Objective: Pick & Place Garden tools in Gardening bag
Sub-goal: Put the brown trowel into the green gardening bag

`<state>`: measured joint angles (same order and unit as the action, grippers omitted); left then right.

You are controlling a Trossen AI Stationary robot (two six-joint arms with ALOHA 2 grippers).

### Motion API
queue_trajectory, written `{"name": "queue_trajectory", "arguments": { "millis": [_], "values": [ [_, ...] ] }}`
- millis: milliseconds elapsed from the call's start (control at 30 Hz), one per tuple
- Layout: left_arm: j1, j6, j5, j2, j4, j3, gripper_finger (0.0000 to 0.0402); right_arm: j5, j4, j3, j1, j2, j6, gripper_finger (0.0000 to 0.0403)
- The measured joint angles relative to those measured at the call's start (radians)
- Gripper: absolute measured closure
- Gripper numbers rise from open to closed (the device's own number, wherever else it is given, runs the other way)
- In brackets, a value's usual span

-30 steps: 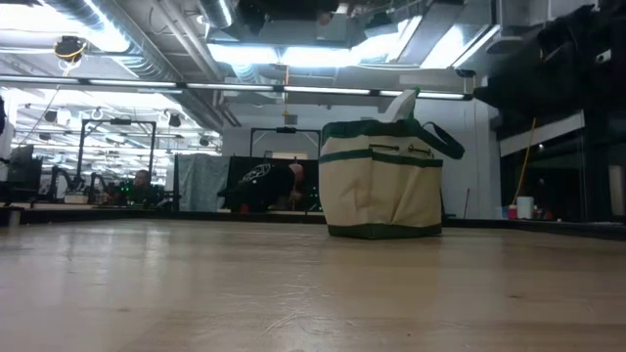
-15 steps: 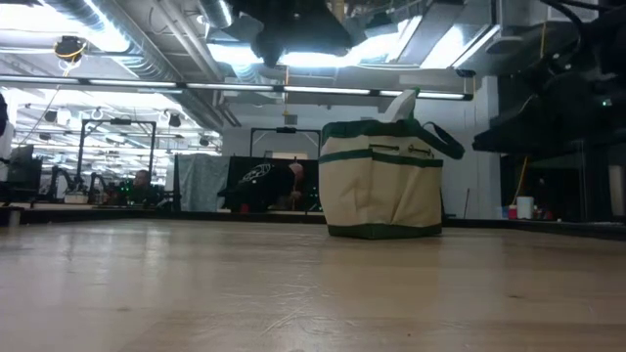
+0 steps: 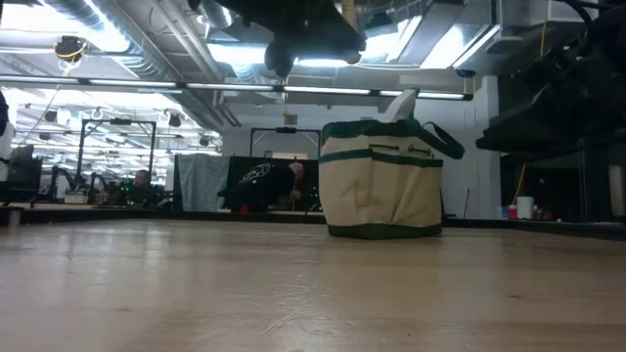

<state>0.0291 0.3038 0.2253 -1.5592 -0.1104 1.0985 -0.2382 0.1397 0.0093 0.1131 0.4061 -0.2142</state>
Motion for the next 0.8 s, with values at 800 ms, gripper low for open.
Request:
{"name": "queue_trajectory", "arguments": {
  "millis": [800],
  "values": [
    [-0.007, 0.008, -0.016, 0.001, -0.028, 0.0, 0.0338, -0.151, -0.002, 0.0, -0.001, 0.0, 0.099, 0.0231]
  ]
}}
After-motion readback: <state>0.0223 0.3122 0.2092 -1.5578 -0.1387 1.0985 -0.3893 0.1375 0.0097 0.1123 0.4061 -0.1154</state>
